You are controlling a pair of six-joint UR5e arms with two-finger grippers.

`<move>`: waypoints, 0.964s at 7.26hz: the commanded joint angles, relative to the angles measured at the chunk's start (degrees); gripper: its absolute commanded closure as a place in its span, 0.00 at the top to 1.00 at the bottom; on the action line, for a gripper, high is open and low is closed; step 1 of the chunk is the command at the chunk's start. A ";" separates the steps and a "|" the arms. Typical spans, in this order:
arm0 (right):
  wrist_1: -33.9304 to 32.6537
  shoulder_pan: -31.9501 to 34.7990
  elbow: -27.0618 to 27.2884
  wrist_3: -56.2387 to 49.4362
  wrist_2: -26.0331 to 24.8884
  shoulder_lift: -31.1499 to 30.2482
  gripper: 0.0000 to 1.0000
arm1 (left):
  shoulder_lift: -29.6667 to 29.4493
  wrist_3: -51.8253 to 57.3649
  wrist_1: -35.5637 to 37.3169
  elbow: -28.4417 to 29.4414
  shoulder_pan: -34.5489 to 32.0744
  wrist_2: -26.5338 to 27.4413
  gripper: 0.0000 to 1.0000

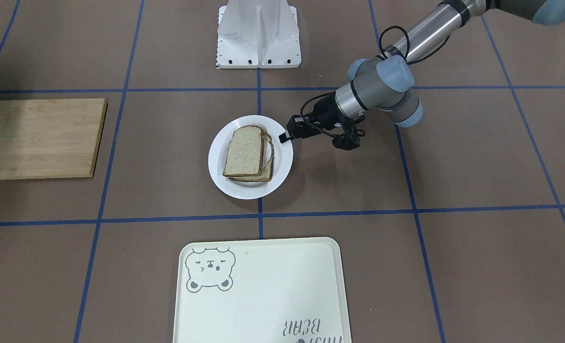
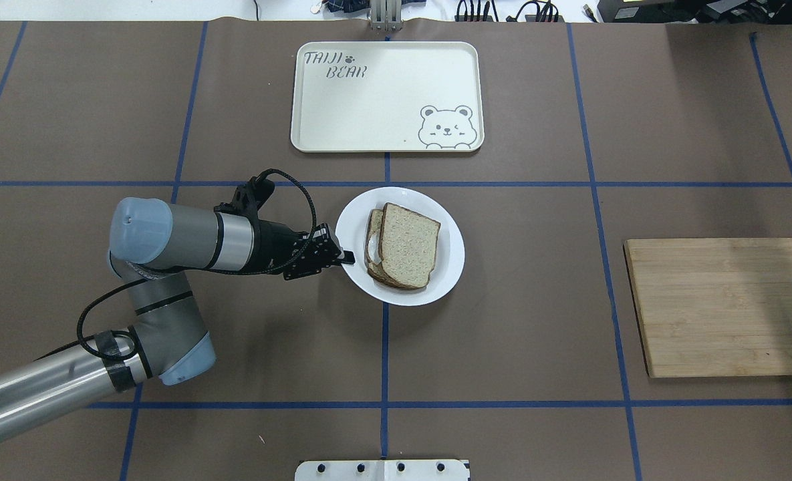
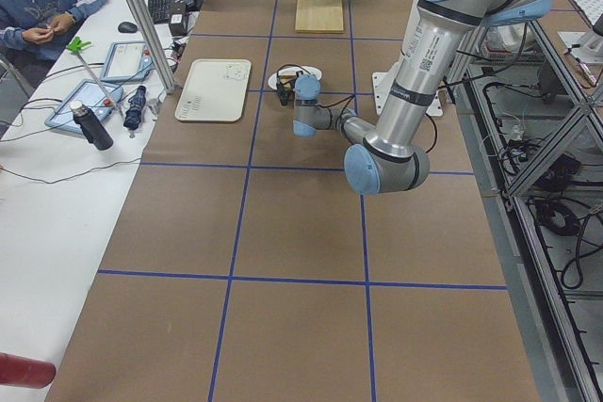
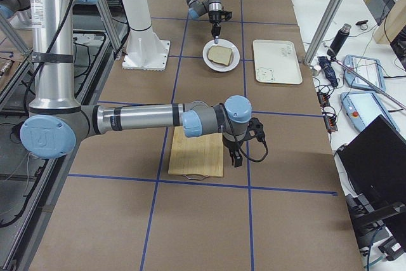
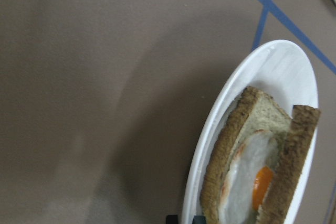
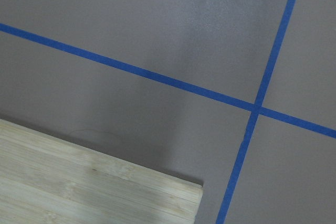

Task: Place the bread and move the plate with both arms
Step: 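Slide the plate with the left gripper onto the bear-print tray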

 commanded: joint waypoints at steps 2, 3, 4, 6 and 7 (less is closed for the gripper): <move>0.00 0.00 0.36 0.00 0.00 -0.11 1.00 | -0.28 -4.75 -7.59 0.03 -0.08 8.39 0.00; 0.00 0.00 0.45 0.00 0.00 -0.20 1.00 | -0.80 -6.50 -8.22 0.03 -0.25 13.13 0.00; 0.00 0.00 1.06 0.00 0.09 -0.55 1.00 | -1.85 -7.21 -7.97 0.46 -0.17 19.79 0.00; 0.00 0.00 1.24 0.00 0.00 -0.55 1.00 | -6.14 -11.57 -7.53 7.90 -0.25 30.69 0.00; 0.00 0.00 1.16 0.00 0.00 -0.29 1.00 | -6.78 -13.35 -7.00 10.29 -0.34 34.67 0.00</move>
